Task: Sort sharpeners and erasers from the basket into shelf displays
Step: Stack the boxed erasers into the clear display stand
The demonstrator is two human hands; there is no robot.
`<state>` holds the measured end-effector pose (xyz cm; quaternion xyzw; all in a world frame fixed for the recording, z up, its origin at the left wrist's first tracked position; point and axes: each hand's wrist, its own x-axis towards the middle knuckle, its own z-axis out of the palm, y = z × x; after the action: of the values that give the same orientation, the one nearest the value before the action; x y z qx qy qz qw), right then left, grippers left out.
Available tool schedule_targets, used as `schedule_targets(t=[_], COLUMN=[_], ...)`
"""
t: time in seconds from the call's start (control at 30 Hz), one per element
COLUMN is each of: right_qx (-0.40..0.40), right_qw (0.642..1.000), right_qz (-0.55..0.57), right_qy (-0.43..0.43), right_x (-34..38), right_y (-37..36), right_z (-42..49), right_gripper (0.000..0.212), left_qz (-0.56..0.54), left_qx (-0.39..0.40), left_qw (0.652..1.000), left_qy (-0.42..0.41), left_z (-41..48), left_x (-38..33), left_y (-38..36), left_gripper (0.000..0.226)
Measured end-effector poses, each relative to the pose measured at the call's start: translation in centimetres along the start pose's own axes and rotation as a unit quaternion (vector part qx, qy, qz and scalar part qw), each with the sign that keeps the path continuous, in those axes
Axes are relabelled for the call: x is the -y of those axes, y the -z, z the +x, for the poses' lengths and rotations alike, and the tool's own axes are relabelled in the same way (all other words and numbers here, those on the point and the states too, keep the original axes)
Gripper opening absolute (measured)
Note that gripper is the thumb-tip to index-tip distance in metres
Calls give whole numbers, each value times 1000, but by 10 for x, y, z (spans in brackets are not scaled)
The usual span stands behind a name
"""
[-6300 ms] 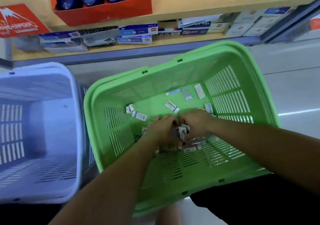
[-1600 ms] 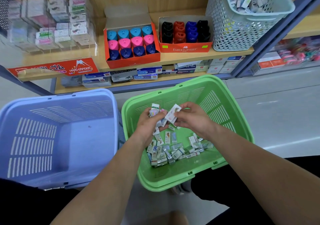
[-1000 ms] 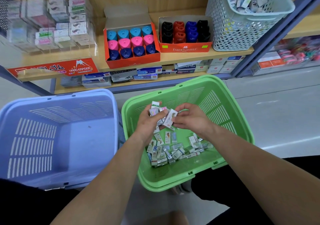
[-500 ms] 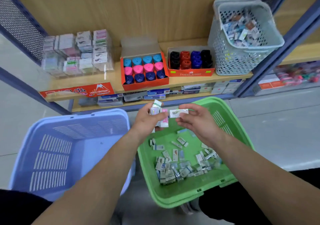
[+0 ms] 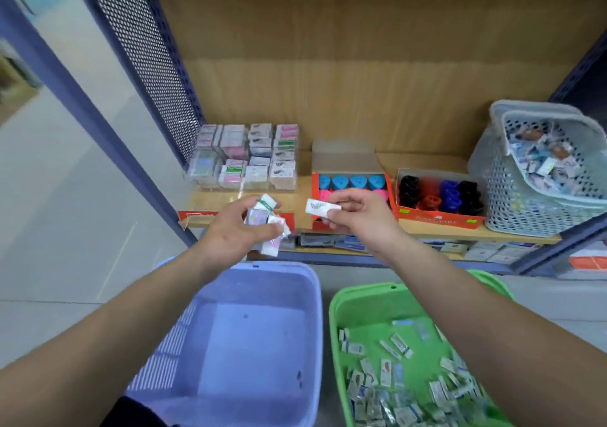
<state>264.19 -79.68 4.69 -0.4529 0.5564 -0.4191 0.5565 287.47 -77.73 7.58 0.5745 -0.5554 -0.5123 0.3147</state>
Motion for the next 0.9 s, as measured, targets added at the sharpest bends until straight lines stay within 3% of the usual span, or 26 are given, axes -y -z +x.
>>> schedule_targets(t=[0.2,0.37,0.53,0.67,0.9], right_qx=[-23,-73,-32,8,29], right_qw=[999,986,955,901,861], right_qz=[-32,-148,-289,-412,-473], right_qy=[-33,7,64,136,185], right_x=[-6,-11,-23,-29,-38], right_y=[-46,-65,-74,-74,-69], right_z=[94,163,203,212,219], right_gripper=[23,22,17,25,27], left_qz=[-5,-27,-50,-45,-54], left_qx=[-57,-76,-90,-80,-87], left_qw=[998,997,995,995,994], left_qy=[4,5,18,29,48], left_z=[21,48,61,72,76], left_x=[15,22,33,42,42], left_y=[53,78,86,88,84], left_gripper=[26,23,24,27,25])
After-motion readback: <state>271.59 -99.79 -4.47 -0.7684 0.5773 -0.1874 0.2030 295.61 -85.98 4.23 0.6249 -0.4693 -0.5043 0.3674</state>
